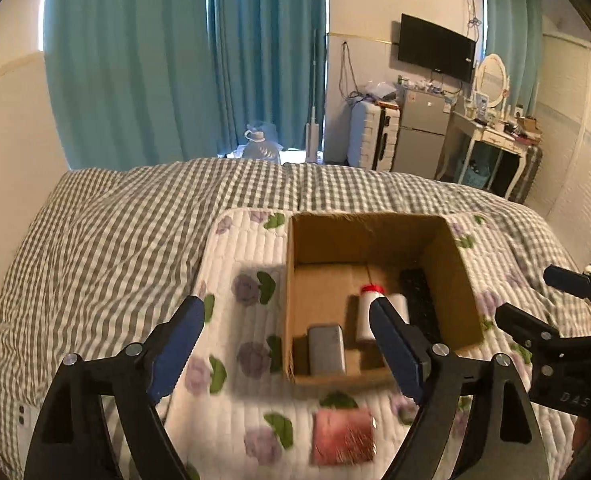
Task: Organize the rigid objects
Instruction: 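Carry the bottle into the box with the left tool while the right tool drops the white device in, then grasp the white rectangular box with the right tool while the left tool grasps the light blue earbud case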
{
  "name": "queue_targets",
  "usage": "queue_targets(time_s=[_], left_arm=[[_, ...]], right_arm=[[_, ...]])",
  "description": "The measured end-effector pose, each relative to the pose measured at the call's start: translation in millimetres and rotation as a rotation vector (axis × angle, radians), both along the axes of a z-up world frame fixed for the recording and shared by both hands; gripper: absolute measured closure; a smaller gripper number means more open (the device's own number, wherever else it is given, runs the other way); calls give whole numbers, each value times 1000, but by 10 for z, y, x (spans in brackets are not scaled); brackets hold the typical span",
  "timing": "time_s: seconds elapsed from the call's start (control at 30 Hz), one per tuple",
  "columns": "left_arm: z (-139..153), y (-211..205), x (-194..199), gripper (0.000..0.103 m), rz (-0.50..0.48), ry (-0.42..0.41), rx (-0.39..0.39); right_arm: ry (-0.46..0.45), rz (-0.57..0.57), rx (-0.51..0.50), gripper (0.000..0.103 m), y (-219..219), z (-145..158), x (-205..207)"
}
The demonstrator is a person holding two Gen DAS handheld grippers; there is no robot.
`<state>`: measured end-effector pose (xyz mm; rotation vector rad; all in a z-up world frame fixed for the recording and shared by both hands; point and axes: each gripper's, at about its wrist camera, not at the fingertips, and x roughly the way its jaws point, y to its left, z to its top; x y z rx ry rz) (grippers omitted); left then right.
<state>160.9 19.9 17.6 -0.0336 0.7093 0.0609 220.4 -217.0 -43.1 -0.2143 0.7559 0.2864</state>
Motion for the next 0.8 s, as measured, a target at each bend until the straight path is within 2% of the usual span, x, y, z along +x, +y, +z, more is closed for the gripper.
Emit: queue_targets(time_s=[0.07,0.23,0.43,0.63,0.8], left_arm=[[-30,-41,-193,10,-15,1,8],[-243,-185,-646,7,-55,38,85],[-763,-234,-1075,7,-60,149,141],[-1155,-209,-1256,7,-41,240,122],[-1219,-235,-1256,7,-50,256,129]], right_arm=[[9,-4,9,17,-70,29,-215],[19,-14,-17,15,-108,-140,-710],[148,39,-12,15,-69,-676,-1134],[278,187,-148,15,159,-1264,-1418],[365,267,-248,22,317,-1616,-1524]])
